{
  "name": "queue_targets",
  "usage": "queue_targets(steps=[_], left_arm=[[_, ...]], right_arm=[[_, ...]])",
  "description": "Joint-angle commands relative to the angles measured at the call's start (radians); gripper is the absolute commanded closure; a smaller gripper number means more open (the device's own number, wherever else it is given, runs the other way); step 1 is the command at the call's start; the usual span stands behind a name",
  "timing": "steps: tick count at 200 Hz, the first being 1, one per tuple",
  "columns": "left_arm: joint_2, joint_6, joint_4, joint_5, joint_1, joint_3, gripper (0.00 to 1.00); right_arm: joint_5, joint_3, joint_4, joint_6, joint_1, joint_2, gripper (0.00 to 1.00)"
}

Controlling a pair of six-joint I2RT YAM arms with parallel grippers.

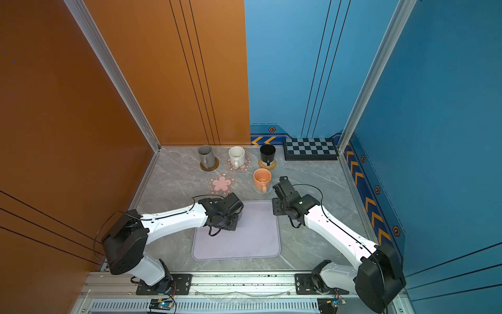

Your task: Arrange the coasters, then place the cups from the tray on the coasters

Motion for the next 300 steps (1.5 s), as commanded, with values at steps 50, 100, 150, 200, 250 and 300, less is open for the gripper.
queue_targets(steps=[50, 100, 150, 200, 250, 300], left_arm=[[-0.028, 0.004, -0.019, -0.033, 0.002, 0.001, 1.00], [-0.037, 0.012, -0.019, -0.036, 0.001, -0.004, 1.00], [-0.073, 0.025, -0.024, -0.047, 0.004, -0.014, 1.00], [-0.130, 0.037, -0.039, -0.065, 0.007, -0.020, 1.00], [-0.170, 0.041, -0.053, -0.088, 0.016, -0.028, 1.00], [-0.225, 0.054, -0.081, -0.106, 0.044, -0.029, 1.00]], right_arm=[[0.018, -0.010, -0.009, 0.005, -0.004, -0.016, 0.37], [0.018, -0.011, -0.010, 0.008, -0.005, -0.024, 0.37], [0.015, -0.013, -0.010, 0.011, -0.005, -0.034, 0.37], [0.013, -0.004, -0.010, 0.016, -0.003, -0.038, 0.37], [0.012, 0.005, -0.010, 0.016, -0.001, -0.033, 0.37], [0.012, 0.011, -0.010, 0.014, 0.001, -0.026, 0.37]])
